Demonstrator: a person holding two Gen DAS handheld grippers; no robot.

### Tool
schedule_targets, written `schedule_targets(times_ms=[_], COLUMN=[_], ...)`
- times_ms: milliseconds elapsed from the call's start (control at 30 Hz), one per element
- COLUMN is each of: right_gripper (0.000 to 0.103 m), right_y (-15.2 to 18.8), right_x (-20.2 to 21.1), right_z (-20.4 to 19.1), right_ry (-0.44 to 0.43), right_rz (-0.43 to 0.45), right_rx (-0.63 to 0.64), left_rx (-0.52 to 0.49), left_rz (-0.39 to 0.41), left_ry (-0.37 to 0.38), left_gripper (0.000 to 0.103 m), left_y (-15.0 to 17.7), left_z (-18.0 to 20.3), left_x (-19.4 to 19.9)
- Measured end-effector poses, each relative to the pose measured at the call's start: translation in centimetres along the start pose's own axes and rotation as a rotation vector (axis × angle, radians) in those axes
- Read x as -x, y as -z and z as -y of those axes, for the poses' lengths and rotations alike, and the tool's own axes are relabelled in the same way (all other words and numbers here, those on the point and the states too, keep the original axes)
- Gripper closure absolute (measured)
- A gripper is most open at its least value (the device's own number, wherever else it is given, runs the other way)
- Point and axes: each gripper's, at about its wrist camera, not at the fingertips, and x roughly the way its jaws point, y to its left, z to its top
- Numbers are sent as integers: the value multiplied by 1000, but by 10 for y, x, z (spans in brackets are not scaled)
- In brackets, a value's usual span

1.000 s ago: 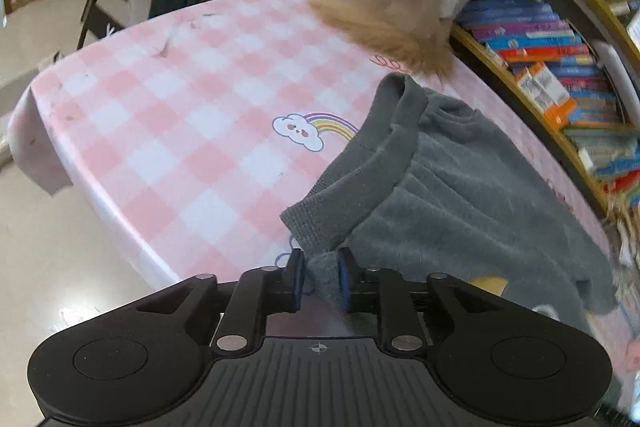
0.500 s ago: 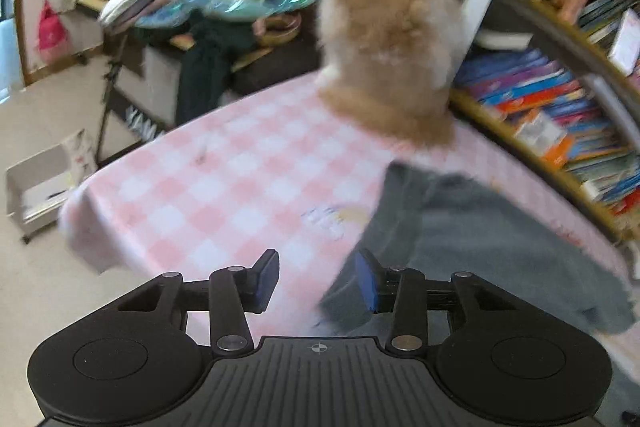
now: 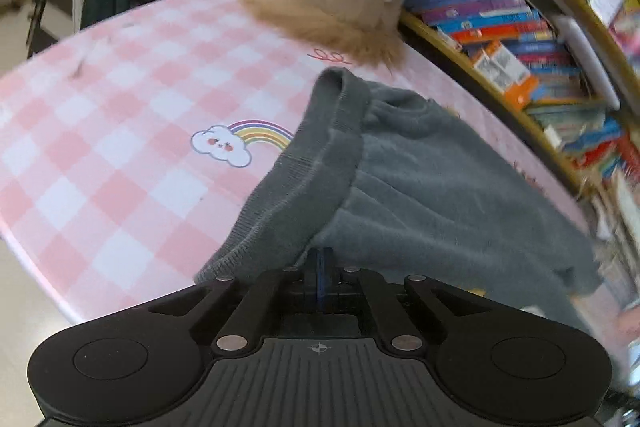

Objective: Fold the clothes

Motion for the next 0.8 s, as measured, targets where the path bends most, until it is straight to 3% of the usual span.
schedule_targets(times_ms=[200,333,433,567,667,800], right_gripper=[56,53,54,51,39,38], right_y=[-9,-6,0,5,6,8], right_x=[-2,10,9,4,1,1], right_z=[-12,-31,-43,-46,-36,-24], right_ry=[55,32,-11,-26,-34,-39], right_rz=[4,36,11,-9,-9,-8], right_rx=[-19,83,108,116,92,72], left_rx=[-78,-220,-274,-232,-117,-149], left_rz=[-27,-10,-54,-66,-33,-21], left_ry=[-58,27,35,-23,-39,-70], left_gripper=[101,101,101,101,100,100], left_y=[-7,-15,-24,-33,-44,-44], left_z=[21,43,51,39,26,32], left_x=[-4,6,-13,-40,-46,-48])
